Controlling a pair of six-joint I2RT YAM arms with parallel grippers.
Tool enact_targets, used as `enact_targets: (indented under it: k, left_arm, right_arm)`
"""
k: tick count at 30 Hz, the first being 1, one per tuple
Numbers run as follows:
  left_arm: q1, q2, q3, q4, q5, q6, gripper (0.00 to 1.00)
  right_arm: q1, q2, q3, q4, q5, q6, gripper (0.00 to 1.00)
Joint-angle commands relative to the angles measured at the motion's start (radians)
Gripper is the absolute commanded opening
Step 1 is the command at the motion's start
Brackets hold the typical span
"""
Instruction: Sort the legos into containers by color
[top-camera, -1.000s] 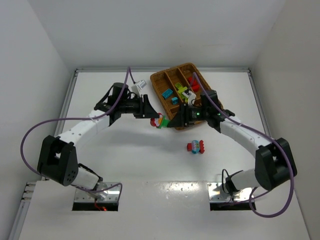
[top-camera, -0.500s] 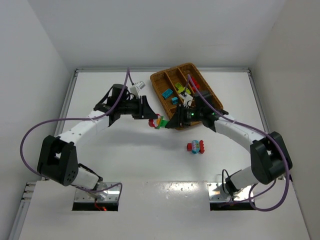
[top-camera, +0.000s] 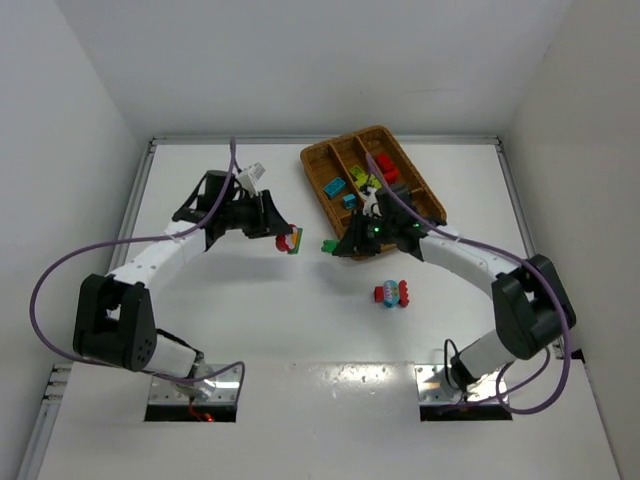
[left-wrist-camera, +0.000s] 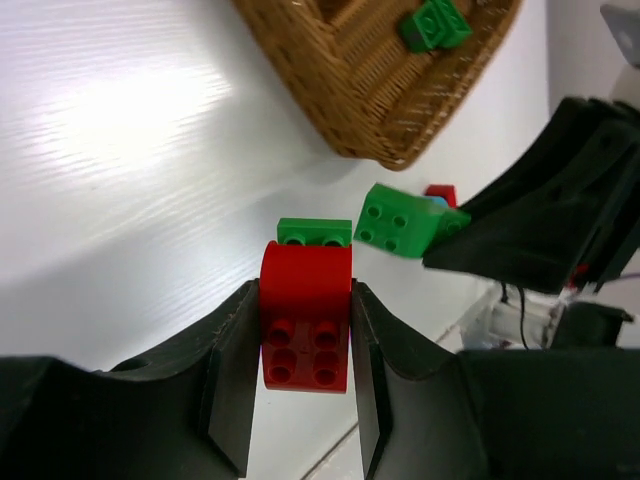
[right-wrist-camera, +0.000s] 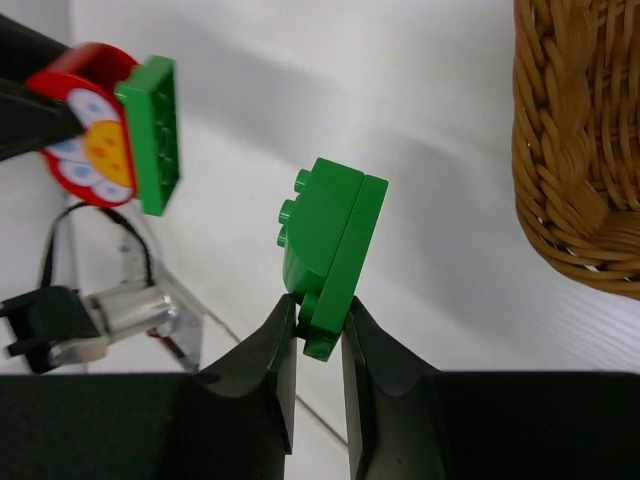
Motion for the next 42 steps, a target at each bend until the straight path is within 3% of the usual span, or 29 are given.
enact_targets:
  k: [1, 3, 6, 9, 10, 13, 14, 17, 22, 24, 27, 31, 35, 39, 42]
  left_arm:
    - [0.009, -0.039, 0.065, -0.073, -0.126, -0.002, 0.00]
    - [0.009, -0.028, 0.081, -0.093, -0.179, -0.018, 0.00]
    - [0.009, -0.028, 0.081, -0.093, -0.199, -0.030, 0.00]
    - [0.009, -0.017, 0.081, -0.093, -0.150, -0.018, 0.00]
    - [0.009, -0.008, 0.081, -0.081, -0.125, -0.006, 0.00]
    - [0.009, -0.008, 0.092, -0.072, -0.035, 0.039, 0.00]
    - [0.018, -0.008, 0.092, -0.056, 0.034, 0.050, 0.00]
    - [0.018, -0.054, 0.079, 0.034, 0.181, 0.062, 0.00]
    - [0.018, -0.053, 0.079, 0.091, 0.358, 0.071, 0.00]
    - [0.018, -0.053, 0.067, 0.154, 0.451, 0.061, 0.00]
    - [0.018, -0.053, 0.067, 0.177, 0.491, 0.051, 0.00]
    - [0.018, -0.065, 0.076, 0.197, 0.559, 0.073, 0.00]
    - [0.018, -0.095, 0.085, 0.215, 0.623, 0.084, 0.00]
    - [0.018, -0.095, 0.085, 0.215, 0.657, 0.105, 0.00]
    - [0.018, -0.095, 0.085, 0.215, 0.676, 0.105, 0.00]
  right_arm:
    - [0.085, 0.067, 0.116, -0.080, 0.140, -0.039, 0.02]
    - [0.123, 0.140, 0.148, -0.101, 0.186, -0.051, 0.03]
    - [0.143, 0.228, 0.191, -0.101, 0.200, -0.051, 0.14]
    - [0.153, 0.275, 0.234, -0.126, 0.210, -0.051, 0.28]
    - [0.153, 0.284, 0.234, -0.140, 0.210, -0.051, 0.39]
    - [0.162, 0.255, 0.254, -0.164, 0.210, -0.090, 0.55]
    - [0.162, 0.240, 0.263, -0.164, 0.210, -0.102, 0.56]
    - [0.136, 0.139, 0.229, -0.146, 0.110, -0.177, 0.54]
    - [0.064, -0.047, 0.081, 0.142, -0.236, -0.202, 0.53]
    - [0.055, -0.032, 0.092, 0.152, -0.319, -0.193, 0.72]
    - [0.055, -0.007, 0.121, 0.152, -0.373, -0.203, 0.85]
    - [0.042, 0.037, 0.121, 0.288, -0.439, -0.107, 0.86]
    - [0.042, 0.055, 0.132, 0.409, -0.491, -0.029, 0.77]
    - [0.042, 0.055, 0.132, 0.492, -0.536, 0.025, 0.54]
    - [0.042, 0.065, 0.122, 0.544, -0.557, 0.060, 0.47]
